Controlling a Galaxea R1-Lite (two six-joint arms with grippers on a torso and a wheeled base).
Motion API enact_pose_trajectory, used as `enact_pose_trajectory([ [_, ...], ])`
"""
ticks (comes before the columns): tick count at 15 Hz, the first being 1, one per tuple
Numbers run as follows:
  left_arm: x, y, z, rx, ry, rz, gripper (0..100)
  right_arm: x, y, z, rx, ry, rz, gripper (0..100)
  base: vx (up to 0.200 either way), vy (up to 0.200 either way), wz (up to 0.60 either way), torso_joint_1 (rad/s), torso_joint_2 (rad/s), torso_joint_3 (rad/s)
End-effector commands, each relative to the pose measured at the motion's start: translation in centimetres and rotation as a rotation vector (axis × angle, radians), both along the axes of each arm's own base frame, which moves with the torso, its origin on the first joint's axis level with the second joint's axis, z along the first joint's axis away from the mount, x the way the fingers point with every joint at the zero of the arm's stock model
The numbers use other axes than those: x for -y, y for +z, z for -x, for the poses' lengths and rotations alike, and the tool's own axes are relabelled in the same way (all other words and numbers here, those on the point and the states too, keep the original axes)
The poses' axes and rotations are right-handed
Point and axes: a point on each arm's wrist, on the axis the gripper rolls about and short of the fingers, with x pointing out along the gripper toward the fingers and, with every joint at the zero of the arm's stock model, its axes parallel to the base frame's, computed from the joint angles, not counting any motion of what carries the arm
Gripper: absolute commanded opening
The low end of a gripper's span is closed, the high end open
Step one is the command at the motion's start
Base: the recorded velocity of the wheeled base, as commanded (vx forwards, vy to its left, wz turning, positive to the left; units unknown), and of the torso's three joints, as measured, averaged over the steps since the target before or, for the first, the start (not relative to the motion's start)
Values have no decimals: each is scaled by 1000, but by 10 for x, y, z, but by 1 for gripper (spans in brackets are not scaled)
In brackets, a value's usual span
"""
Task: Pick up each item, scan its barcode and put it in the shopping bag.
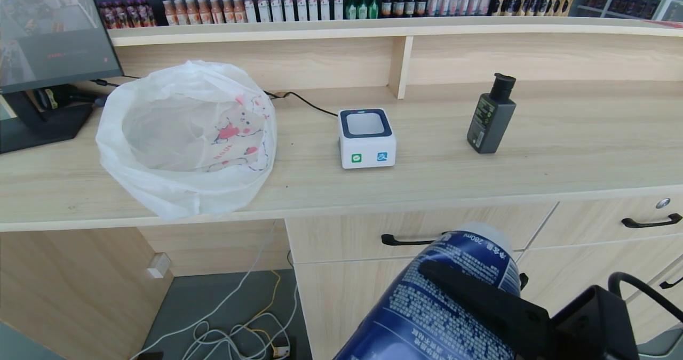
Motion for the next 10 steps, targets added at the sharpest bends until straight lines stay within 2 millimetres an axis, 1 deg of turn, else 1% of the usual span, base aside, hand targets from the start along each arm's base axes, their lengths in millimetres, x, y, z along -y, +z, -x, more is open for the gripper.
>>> enact_pose_trajectory([
  [1,0,0,0,1,0,0,100,-1,-5,-1,-2,-4,6,0,0,0,0,0,0,0],
  [10,0,0,0,1,0,0,100,-3,-7,-2,-25,2,-27,0,0,0,0,0,0,0],
])
